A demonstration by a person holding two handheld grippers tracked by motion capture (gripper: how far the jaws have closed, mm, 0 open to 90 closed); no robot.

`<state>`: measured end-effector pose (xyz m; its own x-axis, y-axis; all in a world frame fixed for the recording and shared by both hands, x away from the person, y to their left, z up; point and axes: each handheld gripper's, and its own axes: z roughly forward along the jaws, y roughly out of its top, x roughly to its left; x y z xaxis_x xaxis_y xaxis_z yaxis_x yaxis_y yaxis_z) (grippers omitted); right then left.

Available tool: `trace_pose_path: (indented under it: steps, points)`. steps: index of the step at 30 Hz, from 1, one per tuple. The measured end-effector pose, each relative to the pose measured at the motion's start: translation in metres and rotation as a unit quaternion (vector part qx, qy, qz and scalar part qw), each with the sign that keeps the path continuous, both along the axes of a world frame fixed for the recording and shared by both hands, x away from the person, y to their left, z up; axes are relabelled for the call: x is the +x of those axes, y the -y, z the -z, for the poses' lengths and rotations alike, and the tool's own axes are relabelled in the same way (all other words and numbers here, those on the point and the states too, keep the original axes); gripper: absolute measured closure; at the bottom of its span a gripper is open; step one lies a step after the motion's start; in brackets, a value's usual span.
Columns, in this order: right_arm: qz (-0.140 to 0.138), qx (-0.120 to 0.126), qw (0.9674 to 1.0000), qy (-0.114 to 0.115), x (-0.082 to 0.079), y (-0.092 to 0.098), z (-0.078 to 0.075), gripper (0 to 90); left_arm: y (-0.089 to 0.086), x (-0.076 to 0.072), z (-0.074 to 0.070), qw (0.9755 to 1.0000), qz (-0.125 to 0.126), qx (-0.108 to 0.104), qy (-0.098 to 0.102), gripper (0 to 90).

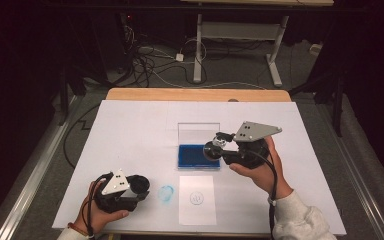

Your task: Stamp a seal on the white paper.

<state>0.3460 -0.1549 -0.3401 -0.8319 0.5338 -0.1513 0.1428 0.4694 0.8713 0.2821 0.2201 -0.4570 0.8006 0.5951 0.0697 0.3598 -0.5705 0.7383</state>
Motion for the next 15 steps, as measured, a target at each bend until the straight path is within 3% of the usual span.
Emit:
trace_pose_path:
  steps: [15]
  points:
    - [-0.033, 0.004, 0.9995, 0.004, -0.02, -0.008, -0.004, 57.5, 0.004, 0.0, 0.001, 0.9999, 0.005, 0.011, 0.0, 36.9]
